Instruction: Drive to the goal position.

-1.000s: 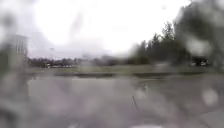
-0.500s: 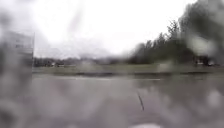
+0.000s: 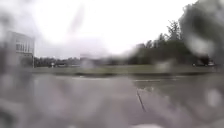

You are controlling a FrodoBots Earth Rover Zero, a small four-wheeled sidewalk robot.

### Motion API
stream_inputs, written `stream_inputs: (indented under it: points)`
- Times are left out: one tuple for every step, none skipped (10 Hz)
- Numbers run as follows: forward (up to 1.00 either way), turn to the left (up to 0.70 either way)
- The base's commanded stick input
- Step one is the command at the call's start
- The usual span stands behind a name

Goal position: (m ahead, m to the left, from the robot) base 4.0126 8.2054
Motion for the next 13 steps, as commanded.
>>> stream_inputs:
  points:
    - [1.0, 0.4]
    - [0.97, 0.39]
    - [0.19, 0.05]
    - [-0.23, 0.0]
    - [-1.0, 0.0]
    - [-1.0, 0.0]
    - [-1.0, 0.0]
    - [-1.0, 0.0]
    - [-1.0, 0.0]
    - [-0.9, 0.0]
    - [-0.75, 0.0]
    - [0.06, 0.01]
    - [0.33, 0.06]
